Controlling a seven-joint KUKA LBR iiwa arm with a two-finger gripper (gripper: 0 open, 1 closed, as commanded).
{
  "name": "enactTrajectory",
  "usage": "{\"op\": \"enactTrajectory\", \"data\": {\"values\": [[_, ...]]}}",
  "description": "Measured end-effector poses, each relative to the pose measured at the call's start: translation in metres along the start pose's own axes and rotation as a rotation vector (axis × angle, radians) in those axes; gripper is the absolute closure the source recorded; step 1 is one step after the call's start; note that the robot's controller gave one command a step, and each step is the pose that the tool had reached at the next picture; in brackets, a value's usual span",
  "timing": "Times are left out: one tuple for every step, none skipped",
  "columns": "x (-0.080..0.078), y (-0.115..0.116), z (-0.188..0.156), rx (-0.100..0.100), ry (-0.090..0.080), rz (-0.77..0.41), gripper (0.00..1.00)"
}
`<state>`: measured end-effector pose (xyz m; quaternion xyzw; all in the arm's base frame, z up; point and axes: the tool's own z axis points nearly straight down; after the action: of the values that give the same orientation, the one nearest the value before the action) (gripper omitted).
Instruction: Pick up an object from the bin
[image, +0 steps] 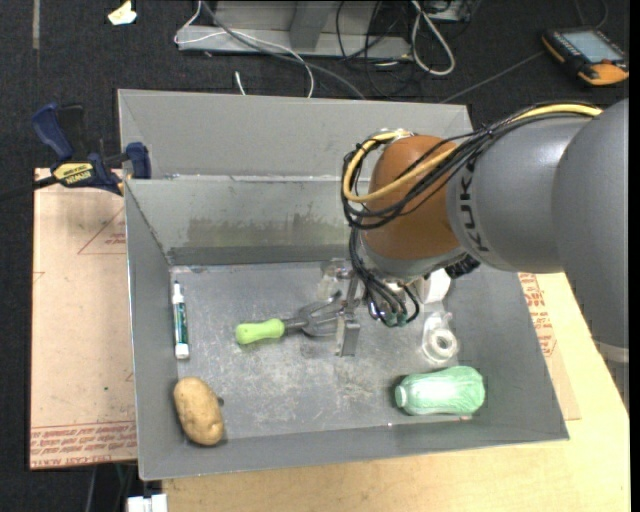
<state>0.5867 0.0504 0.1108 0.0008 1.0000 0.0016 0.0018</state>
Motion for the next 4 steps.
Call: {"op": "enactTrajectory", "data": {"values": [[-0.006, -0.002, 0.041, -0.001, -0.009, 0.0, 0.0], [-0.008, -0.001, 0.038, -0.005, -0.014, 0.112, 1.0], [-0.008, 0.0, 0.038, -0.005, -0.014, 0.112, 1.0], [-0.005, -0.001, 0.023, -0.004, -0.006, 0.112, 1.0]]}}
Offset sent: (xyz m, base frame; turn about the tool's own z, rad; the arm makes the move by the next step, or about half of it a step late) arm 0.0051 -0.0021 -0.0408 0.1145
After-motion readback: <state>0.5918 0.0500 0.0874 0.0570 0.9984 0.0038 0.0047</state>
